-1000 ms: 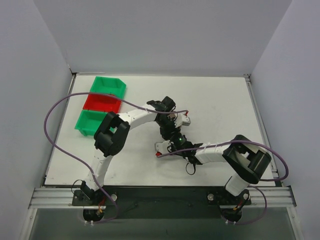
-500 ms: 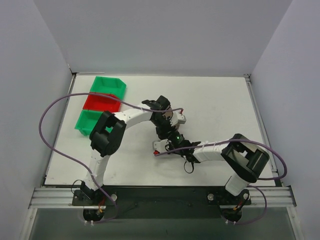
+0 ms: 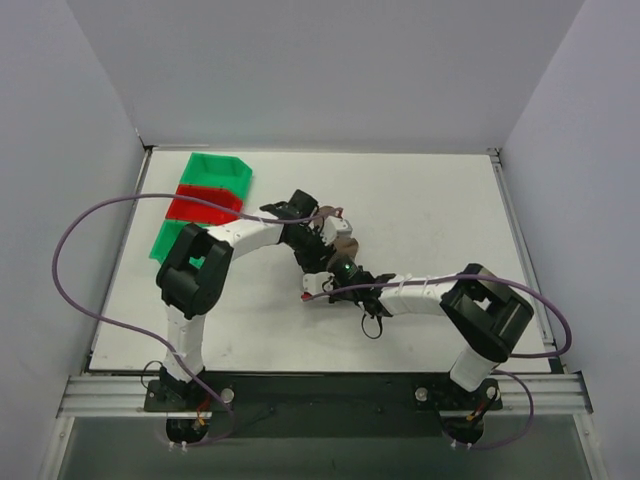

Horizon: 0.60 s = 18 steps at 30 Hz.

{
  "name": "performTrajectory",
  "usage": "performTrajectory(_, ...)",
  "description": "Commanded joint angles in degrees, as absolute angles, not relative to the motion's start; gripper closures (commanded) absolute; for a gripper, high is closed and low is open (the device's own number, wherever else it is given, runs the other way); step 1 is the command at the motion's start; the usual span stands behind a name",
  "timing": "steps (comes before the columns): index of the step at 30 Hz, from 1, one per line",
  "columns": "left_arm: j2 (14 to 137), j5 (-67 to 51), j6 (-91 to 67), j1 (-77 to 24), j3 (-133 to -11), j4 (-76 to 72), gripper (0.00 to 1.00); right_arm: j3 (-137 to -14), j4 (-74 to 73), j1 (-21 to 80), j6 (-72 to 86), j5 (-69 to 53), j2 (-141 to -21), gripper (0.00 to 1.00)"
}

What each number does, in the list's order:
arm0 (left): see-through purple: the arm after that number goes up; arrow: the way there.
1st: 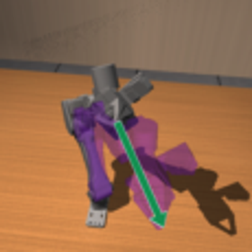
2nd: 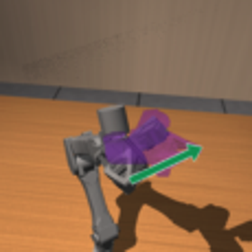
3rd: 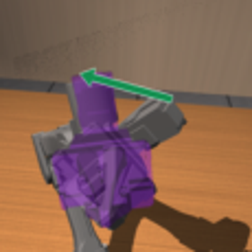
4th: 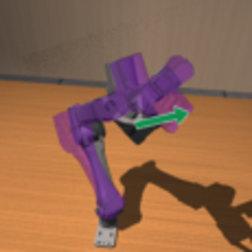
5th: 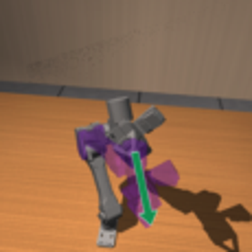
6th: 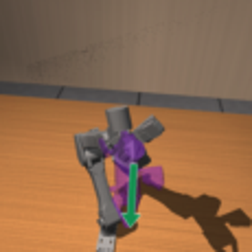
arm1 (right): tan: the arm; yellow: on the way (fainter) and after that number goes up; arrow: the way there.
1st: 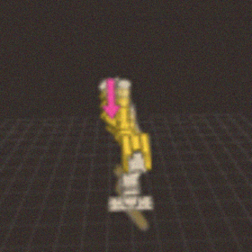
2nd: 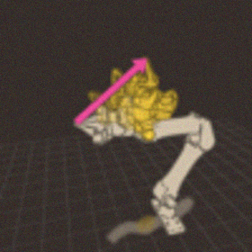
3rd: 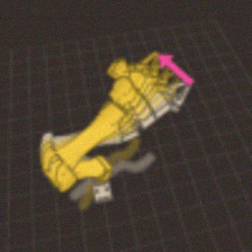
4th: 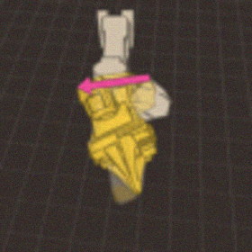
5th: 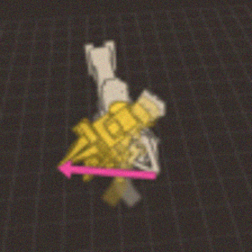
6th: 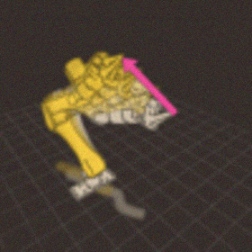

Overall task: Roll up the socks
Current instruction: Roll the sock at the center of the board.

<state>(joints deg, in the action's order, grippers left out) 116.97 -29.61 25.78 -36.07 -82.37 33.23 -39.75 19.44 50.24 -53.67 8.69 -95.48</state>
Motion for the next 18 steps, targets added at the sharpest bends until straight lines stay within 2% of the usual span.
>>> performTrajectory(1, 109.61, -27.77, 18.64, -29.98, -78.85, 22.18, 0.49, -39.11, 6.07, 50.27, -50.45, 5.71, -98.00, 1.00)
performTrajectory(9, 101.61, -30.85, 12.58, -19.08, -69.53, 11.44, 0.48, -44.02, -0.08, 49.57, -47.73, 2.91, -100.37, 1.00)
performTrajectory(10, 100.73, -31.28, 12.39, -17.77, -67.35, 9.16, 0.48, -45.34, -4.44, 49.22, -47.29, 1.94, -100.46, 1.00)
performTrajectory(16, 95.89, -31.47, 11.34, -16.17, -60.48, 1.94, 0.47, -55.18, -15.96, 44.22, -46.06, -6.14, -101.86, 1.00)
performTrajectory(17, 94.93, -31.20, 11.34, -16.17, -58.82, 1.15, 0.46, -57.11, -17.74, 43.34, -45.97, -7.20, -102.82, 1.00)
performTrajectory(18, 94.57, -30.94, 11.16, -16.17, -57.84, -1.12, 0.35, -58.61, -19.41, 41.85, -45.79, -8.34, -103.35, 1.00)
